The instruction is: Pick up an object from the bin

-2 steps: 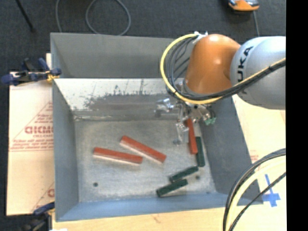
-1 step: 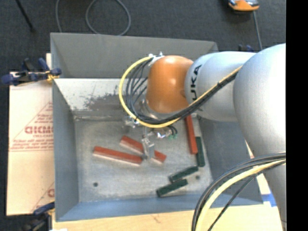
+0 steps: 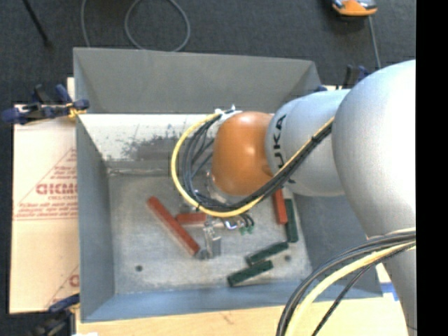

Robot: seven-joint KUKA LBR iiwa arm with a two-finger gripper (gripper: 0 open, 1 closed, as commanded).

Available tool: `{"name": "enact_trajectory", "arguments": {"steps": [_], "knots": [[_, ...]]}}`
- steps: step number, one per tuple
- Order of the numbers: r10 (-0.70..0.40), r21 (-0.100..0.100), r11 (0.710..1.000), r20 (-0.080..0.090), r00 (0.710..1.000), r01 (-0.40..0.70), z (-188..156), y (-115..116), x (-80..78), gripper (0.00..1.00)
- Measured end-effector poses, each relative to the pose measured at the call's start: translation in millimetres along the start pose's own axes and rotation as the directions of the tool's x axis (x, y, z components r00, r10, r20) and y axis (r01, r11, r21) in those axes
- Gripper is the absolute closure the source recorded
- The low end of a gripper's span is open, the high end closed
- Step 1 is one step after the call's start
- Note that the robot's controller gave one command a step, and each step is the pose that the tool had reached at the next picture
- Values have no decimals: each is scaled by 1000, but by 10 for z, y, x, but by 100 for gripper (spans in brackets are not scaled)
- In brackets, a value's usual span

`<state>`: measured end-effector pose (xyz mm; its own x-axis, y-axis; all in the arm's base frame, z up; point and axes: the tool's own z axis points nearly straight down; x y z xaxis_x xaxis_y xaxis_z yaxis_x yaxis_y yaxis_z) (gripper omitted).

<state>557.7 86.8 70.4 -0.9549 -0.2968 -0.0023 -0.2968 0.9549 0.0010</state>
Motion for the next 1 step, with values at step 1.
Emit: {"name": "enact_trajectory", "arguments": {"steps": [1], "knots": [[46, 6, 999, 5, 999, -46, -9, -684, -118, 0]]}}
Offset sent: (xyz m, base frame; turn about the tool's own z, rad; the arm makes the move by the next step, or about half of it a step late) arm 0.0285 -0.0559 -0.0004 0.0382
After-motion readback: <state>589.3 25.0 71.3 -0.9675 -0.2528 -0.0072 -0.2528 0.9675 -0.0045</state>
